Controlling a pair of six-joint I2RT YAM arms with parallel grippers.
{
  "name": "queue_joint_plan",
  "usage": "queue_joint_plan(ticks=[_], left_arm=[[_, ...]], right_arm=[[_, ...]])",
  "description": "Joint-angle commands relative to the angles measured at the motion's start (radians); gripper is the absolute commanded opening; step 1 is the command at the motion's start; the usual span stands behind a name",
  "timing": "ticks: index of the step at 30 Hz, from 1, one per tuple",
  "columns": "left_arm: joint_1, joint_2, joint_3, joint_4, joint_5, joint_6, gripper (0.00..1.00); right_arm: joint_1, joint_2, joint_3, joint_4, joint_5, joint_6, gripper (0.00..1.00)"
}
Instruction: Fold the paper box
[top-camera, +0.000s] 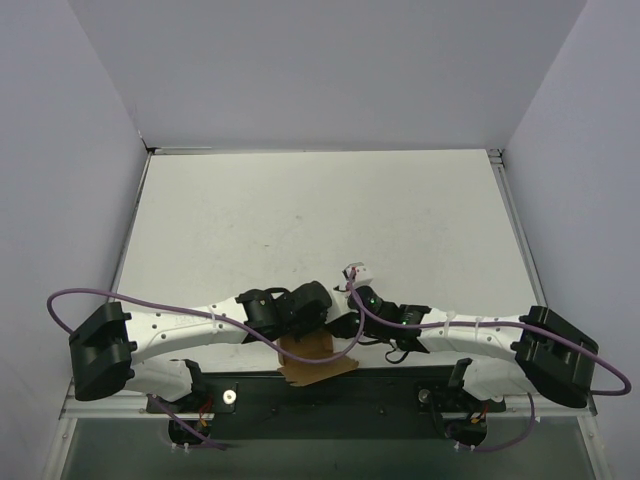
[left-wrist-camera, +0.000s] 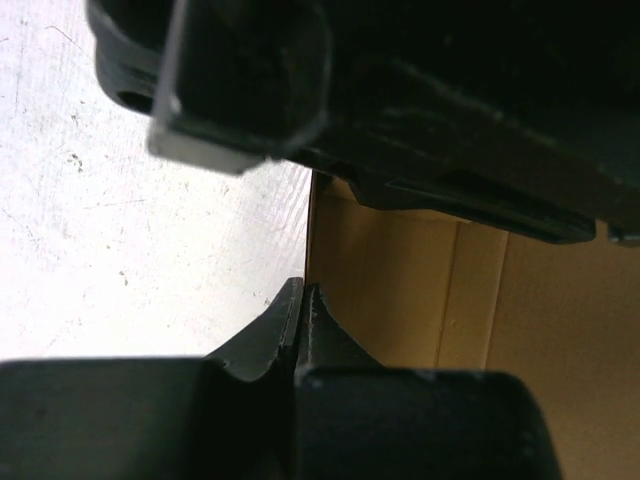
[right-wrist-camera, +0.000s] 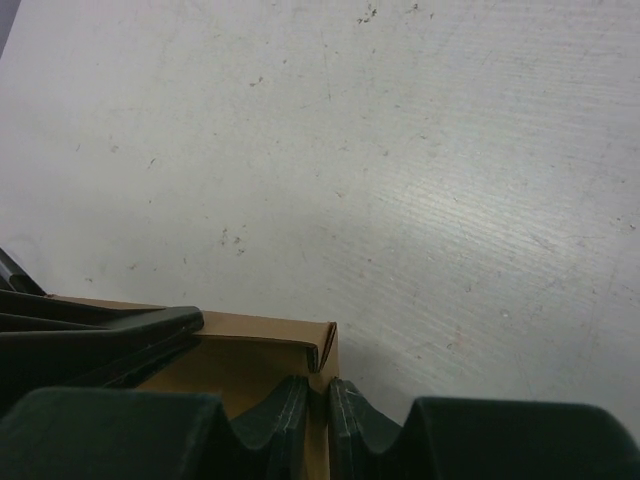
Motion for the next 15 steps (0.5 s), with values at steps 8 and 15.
queue_joint_plan(ticks=[8,15], left_arm=[[0.030,-0.023,0.060,0.166,0.000,-0.066,0.00],[0.038,-0.030,0.058,0.163,-0.020,-0.062,0.00]], right_arm=[[0.025,0.009,0.029,-0.090,0.126,0.005,0.28],[0.025,-0.013,0.007,-0.064,0.106,0.000,0.27]])
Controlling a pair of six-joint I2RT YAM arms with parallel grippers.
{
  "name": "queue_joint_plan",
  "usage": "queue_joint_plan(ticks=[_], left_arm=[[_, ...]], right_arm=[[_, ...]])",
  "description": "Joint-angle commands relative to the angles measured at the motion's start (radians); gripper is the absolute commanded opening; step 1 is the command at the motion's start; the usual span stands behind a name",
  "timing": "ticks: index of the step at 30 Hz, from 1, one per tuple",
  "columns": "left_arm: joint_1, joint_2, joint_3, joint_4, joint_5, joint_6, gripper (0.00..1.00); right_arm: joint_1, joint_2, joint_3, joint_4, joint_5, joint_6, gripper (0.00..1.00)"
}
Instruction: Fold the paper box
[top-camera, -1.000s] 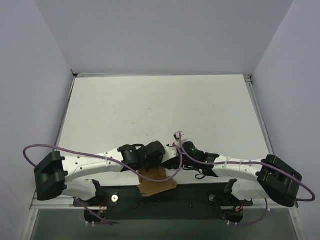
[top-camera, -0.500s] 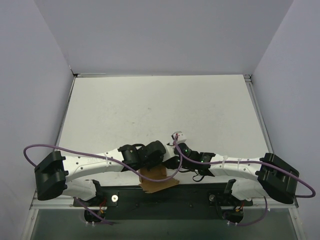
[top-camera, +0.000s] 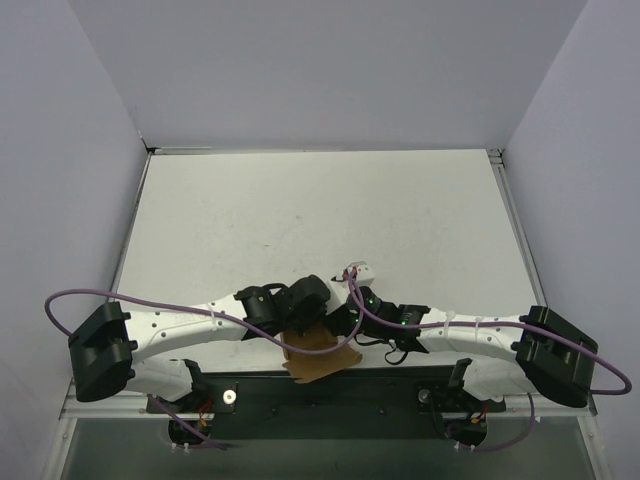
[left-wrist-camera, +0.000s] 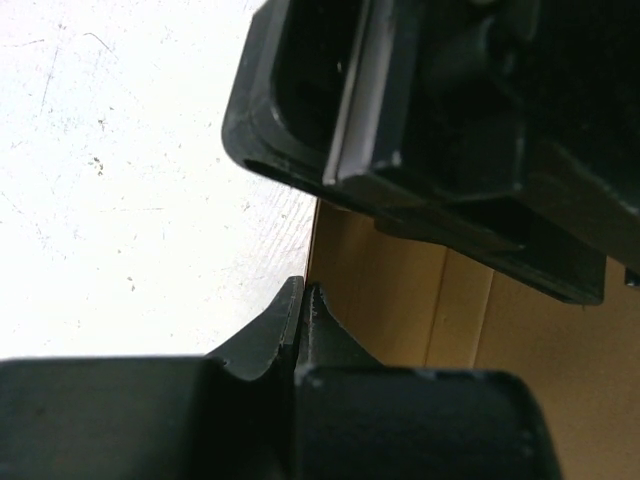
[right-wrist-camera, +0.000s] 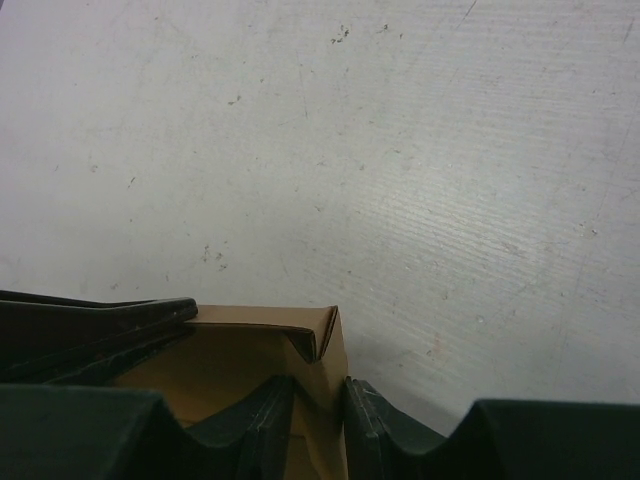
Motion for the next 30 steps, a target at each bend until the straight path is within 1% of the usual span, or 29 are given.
queue_joint_plan(ticks=[1,8,11,12,15,16,20,25,30], left_arm=[[0.003,-0.033,0.058,0.105,-0.007,-0.012,0.00],[0.006,-0.066,0.047,0.114,-0.021,-0.015,0.00],[0.006,-0.081,0.042,0.128,0.005,-0.013,0.00],[0.006,-0.089,0.041,0.130,0.010,-0.013,0.00],[0.003,-0.095,0.039,0.134,0.016,-0.013,0.00],[0.003,-0.095,0.038,0.134,0.019,-0.016,0.00],[0.004,-0.092,0.039,0.139,0.036,-0.021,0.00],[0.003,-0.093,0.039,0.145,0.038,-0.019,0.00],[0.006,-0.102,0.035,0.153,0.038,-0.021,0.00]], right_arm=[[0.008,-0.015,-0.017,-0.020,0.021,-0.016,0.24],[0.010,-0.015,-0.015,-0.032,0.026,-0.022,0.23],[0.016,0.008,0.021,-0.104,0.086,-0.005,0.12],[0.025,0.014,0.031,-0.120,0.105,-0.002,0.06],[0.045,0.025,0.064,-0.201,0.222,0.028,0.00],[0.048,0.028,0.083,-0.248,0.253,0.042,0.00],[0.074,0.052,0.127,-0.314,0.418,0.074,0.00],[0.115,0.098,0.183,-0.464,0.604,0.106,0.00],[0.151,0.176,0.250,-0.604,0.783,0.165,0.00]])
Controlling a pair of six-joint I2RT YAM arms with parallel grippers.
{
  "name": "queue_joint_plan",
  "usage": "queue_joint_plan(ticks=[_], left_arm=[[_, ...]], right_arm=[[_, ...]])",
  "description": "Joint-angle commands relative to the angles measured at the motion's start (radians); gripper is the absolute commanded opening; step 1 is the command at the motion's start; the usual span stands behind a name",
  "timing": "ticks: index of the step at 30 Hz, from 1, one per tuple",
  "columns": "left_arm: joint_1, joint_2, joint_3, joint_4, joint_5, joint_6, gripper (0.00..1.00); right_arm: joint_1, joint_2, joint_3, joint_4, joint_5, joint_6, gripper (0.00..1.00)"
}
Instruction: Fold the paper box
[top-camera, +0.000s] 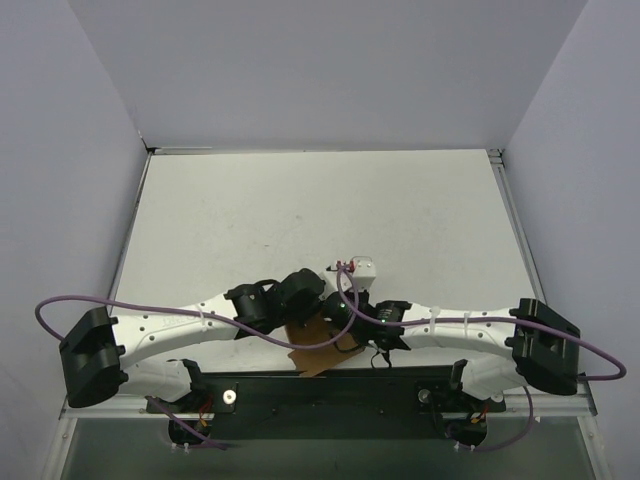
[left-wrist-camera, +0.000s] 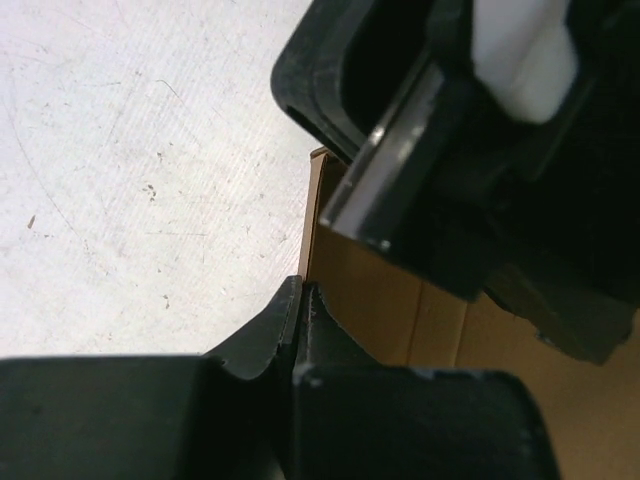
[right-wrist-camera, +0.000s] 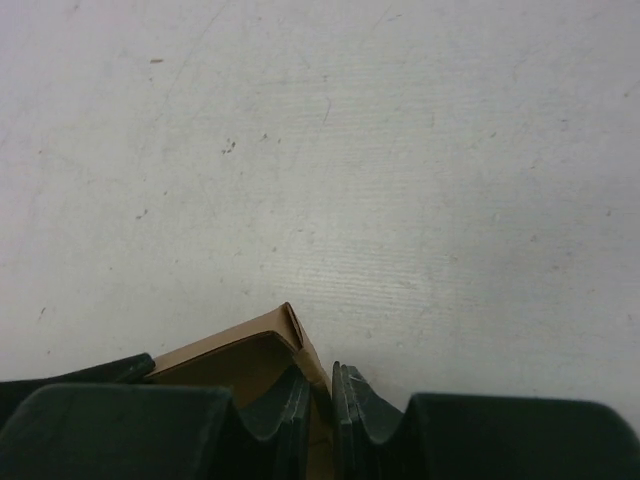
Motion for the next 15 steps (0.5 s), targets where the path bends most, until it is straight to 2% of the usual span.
queue_joint_plan(ticks=[1,9,15], left_arm=[[-0.013,-0.048,0.037,0.101,0.065,-0.017,0.00],[0.013,-0.052,0.037,0.111,0.092,-0.025,0.00],[0.027,-0.040,0.040,0.109,0.114,-0.025,0.00]], right_arm=[[0.026,0.108,0.044,-0.312,0.338,-0.012,0.00],[0.052,0.237,0.113,-0.522,0.479,0.145,0.00],[0.066,0.254,0.127,-0.558,0.513,0.189,0.00]])
